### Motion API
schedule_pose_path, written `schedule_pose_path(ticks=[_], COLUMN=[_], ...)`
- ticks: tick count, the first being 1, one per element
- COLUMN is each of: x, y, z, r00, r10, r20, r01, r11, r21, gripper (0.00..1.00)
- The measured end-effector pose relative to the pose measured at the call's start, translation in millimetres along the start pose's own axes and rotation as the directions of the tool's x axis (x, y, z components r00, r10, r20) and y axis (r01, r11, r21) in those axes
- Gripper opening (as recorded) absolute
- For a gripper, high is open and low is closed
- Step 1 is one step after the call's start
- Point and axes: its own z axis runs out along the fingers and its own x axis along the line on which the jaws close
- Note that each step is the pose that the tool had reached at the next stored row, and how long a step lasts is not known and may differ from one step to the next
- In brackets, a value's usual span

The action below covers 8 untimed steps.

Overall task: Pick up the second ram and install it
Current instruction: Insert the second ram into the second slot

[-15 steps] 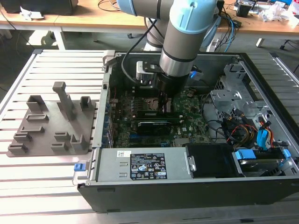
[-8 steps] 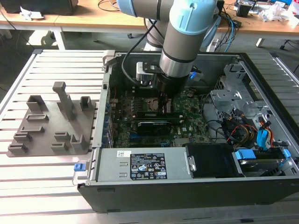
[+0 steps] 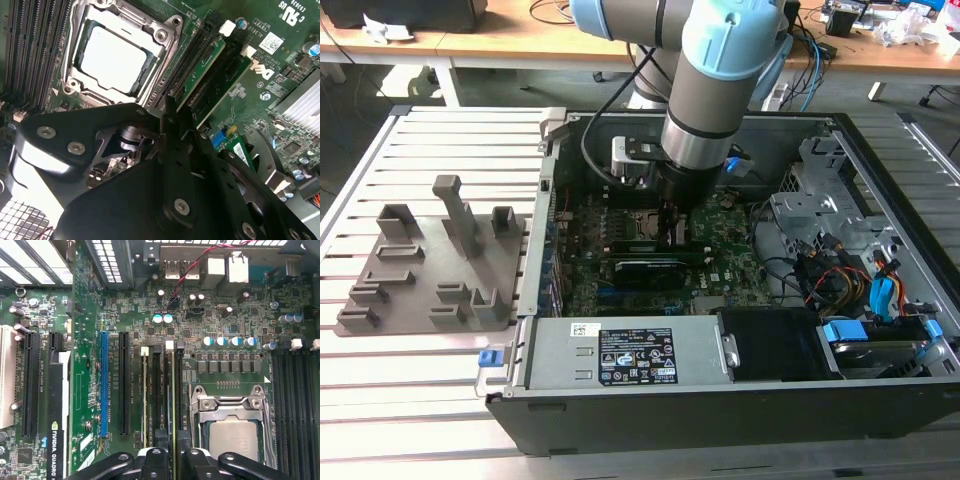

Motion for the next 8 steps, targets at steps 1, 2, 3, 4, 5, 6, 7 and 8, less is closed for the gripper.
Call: schedule_pose_path(ticks=[1, 2, 3, 4, 5, 6, 7, 8], x=[-0.1, -0.4, -1.2, -2.3, -3.3, -5.1, -6.5, -6.9], y=[0.2, 0.5, 1.3, 2.3, 2.9, 3.5, 4.1, 4.1], z=[-1.8, -5.2, -13.3, -23.4, -29.3, -35.1, -40.4, -41.4], r00=[1.0, 1.0, 1.0, 0.9999, 0.9999, 0.9997, 0.9995, 0.9994], r10=[0.0, 0.0, 0.001, 0.001, 0.001, 0.002, 0.003, 0.003], r20=[-0.0011, -0.0008, -0.0048, -0.0103, -0.0148, -0.0234, -0.0315, -0.0354], r01=[0.0, 0.0, -0.001, -0.001, -0.001, -0.002, -0.003, -0.003], r11=[1.0, 1.0, 1.0, 1.0, 1.0, 1.0, 1.0, 1.0], r21=[-0.0001, 0.0002, 0.0004, 0.0006, 0.0008, 0.0013, 0.0021, 0.0022], gripper=[0.21, 0.21, 0.21, 0.21, 0.21, 0.21, 0.2, 0.13])
